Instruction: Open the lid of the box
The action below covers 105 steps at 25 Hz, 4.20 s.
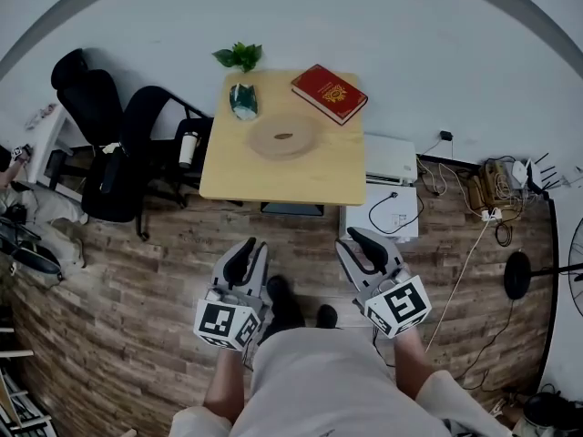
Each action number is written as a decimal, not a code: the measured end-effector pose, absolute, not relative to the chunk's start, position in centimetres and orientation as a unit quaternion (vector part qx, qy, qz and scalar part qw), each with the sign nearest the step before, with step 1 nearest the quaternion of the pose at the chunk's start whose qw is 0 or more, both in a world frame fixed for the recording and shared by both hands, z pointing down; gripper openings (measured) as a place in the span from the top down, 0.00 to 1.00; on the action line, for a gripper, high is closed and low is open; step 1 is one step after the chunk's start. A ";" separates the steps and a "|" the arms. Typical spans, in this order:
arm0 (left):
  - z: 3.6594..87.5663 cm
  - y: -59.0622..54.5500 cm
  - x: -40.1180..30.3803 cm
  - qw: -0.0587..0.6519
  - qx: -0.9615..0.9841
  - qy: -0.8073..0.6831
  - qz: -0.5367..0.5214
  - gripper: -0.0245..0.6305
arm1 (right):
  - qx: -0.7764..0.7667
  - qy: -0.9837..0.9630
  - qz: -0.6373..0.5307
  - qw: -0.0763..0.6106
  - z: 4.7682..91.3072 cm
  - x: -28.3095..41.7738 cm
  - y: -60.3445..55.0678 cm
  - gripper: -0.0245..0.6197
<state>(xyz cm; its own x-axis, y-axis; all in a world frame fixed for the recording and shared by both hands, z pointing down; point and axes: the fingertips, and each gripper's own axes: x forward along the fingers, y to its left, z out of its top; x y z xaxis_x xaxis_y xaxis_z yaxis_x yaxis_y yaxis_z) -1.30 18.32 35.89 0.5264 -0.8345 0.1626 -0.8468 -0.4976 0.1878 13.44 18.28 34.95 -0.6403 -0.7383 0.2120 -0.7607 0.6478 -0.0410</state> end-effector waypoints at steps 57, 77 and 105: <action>43.1 -0.9 -15.4 0.184 0.867 -0.458 0.072 0.84 | 0.379 -0.897 0.090 0.207 45.5 -6.2 -4.8 0.79; 48.5 -9.4 -15.2 0.231 0.838 -0.484 0.102 0.84 | 0.361 -0.884 0.088 0.284 55.5 -7.3 -17.3 0.78; 51.2 -14.8 -15.8 0.237 0.803 -0.533 0.122 0.84 | 0.325 -0.850 0.016 0.414 65.6 -8.2 -21.0 0.73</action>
<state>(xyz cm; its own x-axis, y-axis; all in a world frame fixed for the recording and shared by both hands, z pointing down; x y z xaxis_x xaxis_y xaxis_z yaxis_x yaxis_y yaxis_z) -15.77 -14.81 51.17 0.4025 -0.7984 0.4478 -0.9136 -0.3198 0.2511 -8.15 -21.01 65.58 -0.4457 -0.5397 0.7142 -0.5656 0.7882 0.2426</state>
